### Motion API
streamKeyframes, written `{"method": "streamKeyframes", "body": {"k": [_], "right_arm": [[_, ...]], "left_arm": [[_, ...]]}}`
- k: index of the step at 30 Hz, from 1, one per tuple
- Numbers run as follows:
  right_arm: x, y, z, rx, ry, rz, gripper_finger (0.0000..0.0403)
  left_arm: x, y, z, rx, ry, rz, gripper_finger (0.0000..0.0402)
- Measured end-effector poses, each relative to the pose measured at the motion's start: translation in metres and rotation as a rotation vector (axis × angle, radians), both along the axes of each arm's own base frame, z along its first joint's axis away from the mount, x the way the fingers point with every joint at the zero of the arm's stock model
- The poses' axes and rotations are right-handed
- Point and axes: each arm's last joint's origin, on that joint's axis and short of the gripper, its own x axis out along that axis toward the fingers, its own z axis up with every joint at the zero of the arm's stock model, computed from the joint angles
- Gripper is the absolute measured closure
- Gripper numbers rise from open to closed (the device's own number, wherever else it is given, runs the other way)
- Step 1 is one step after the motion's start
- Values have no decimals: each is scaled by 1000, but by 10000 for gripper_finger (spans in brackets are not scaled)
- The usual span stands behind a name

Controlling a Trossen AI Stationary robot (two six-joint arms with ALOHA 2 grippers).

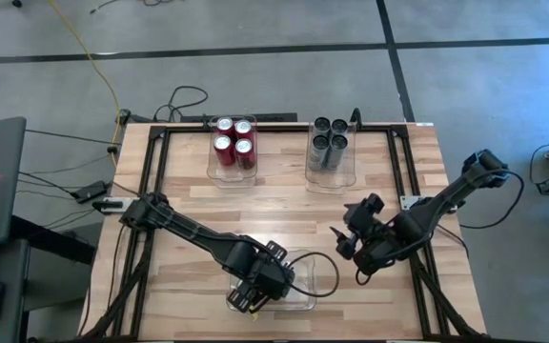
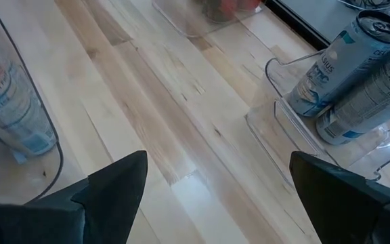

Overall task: Sort soda cans
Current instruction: Put the blue soda can into the bottom center transparent bin

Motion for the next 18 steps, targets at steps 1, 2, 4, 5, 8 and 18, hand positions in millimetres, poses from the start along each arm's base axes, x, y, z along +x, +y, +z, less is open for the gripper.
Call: {"method": "streamKeyframes", "body": {"k": [1,2,4,5,8,18], "right_arm": [[0,0,-1,-2,4,0,24],[1,1,-2,-2,8,1,24],[3,2,-4,0,19,3,24],[3,2,-5,-2,25,4,24],[4,3,-7,6,21,6,24],[3,3,-10,7,20,5,24]], "left_arm": [[0,0,0,-1,-4,-4,163],[0,0,0,-1,-5,-6,163],[1,-1,-2,4,2,-8,163],[2,-1,-4,7,7,-11,163],[4,-3,-14,27,38,-29,163],[7,-7,-36,68,122,-51,163]]}}
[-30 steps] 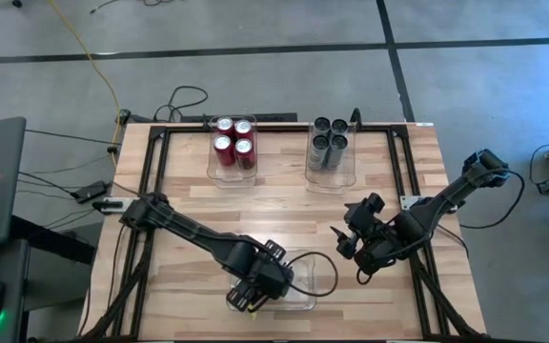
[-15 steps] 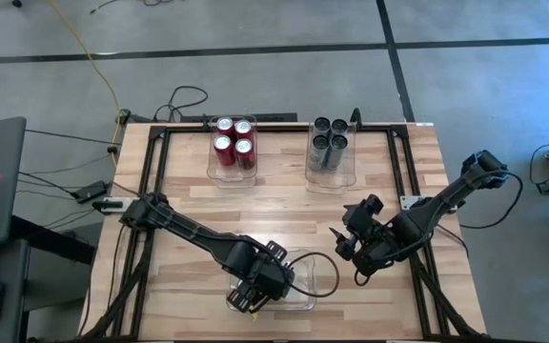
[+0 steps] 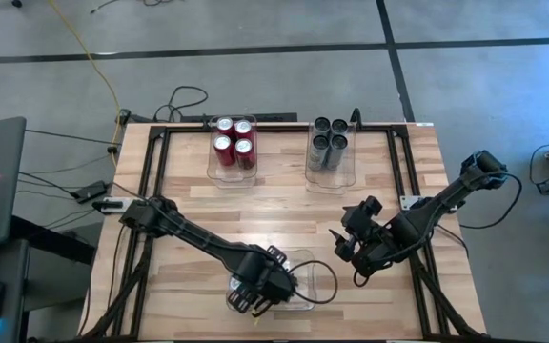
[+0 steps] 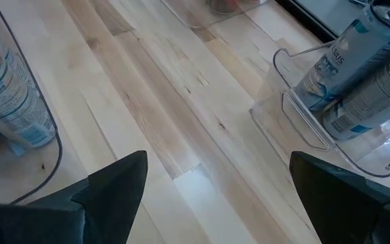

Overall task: Sort soda cans
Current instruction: Put the blue soda can into the bottom center transparent bin

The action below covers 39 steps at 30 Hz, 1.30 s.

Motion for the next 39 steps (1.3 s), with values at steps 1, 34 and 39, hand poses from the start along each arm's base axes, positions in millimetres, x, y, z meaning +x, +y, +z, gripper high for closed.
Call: {"method": "streamKeyframes", "body": {"k": [1,34,39], "right_arm": [[0,0,0,0,1,0,24],[1,1,1,7,-11,0,24],[2,2,1,13,-35,-2,24]], "left_arm": [[0,0,1,-3,-5,5,163],[0,-1,20,-63,-23,118,80],[-4,-5,45,-31,-114,126,80]]}}
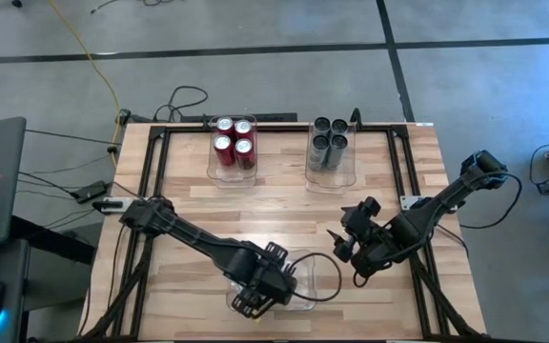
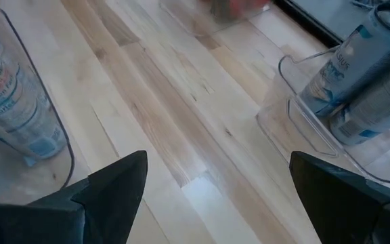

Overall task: Sort soda cans
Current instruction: Put the blue soda can into the bottom center transparent bin

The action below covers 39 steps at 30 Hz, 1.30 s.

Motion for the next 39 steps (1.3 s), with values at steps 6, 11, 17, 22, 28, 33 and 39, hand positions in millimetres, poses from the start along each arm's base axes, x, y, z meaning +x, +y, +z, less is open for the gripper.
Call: {"method": "streamKeyframes", "body": {"k": [6,11,17,22,28,33,39], "right_arm": [[-5,12,3,-44,-76,29,24],[-11,37,4,-61,-215,113,24],[-11,68,-19,-52,-416,278,24],[8,87,-40,-60,-478,429,24],[38,110,-59,-128,-460,612,27],[58,122,-64,-86,-448,760,69],[83,117,-67,41,-435,881,154]], "left_arm": [[-16,-2,23,40,-31,41,80],[-44,2,46,131,-65,163,80],[-87,-14,84,166,-285,293,80],[-118,-33,99,179,-437,369,80],[-140,-54,102,169,-555,425,84],[-149,-57,108,96,-630,547,116],[-150,-37,126,4,-696,700,153]]}}
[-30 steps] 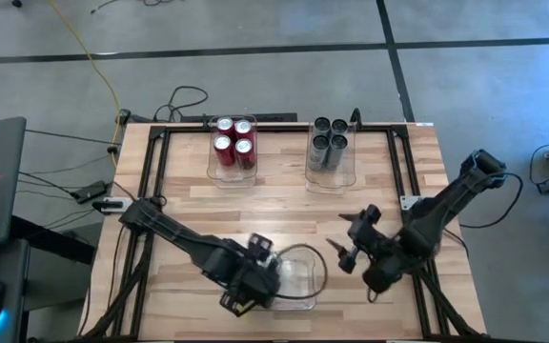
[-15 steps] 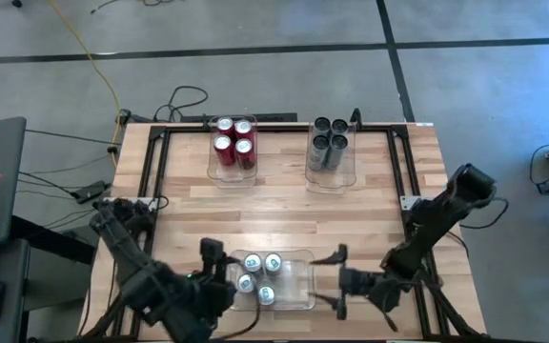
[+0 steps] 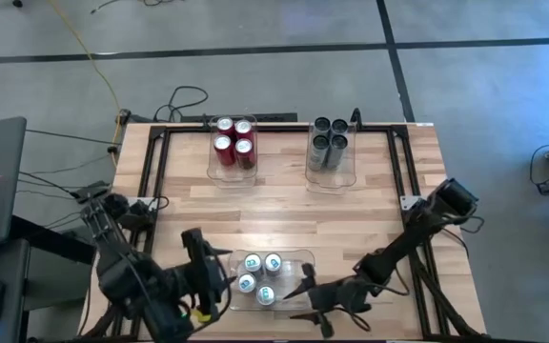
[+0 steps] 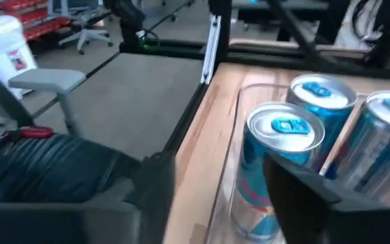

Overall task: Sort soda cans
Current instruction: Put the blue soda can into the bottom center transparent bin

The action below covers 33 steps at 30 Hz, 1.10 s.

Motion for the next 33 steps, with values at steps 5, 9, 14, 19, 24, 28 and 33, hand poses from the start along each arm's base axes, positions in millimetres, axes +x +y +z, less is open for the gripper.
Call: {"method": "streamKeyframes", "body": {"k": [5,9,14,19,24,28,33], "right_arm": [[8,-11,-2,46,60,-13,242],[10,-13,-3,44,67,7,318],[10,-14,-7,24,105,35,392],[13,-19,-7,31,116,52,391],[15,-21,-7,59,132,111,399],[16,-22,-7,78,139,108,400],[18,-20,-3,118,84,114,402]], "left_arm": [[0,13,7,-18,-8,26,198],[-4,23,15,-32,-12,24,271],[-12,31,15,-9,0,18,385],[-17,38,-14,4,36,103,396],[-29,48,-51,-16,44,187,400],[-39,53,-80,-63,14,182,401],[-61,73,-111,-159,-51,201,401]]}}
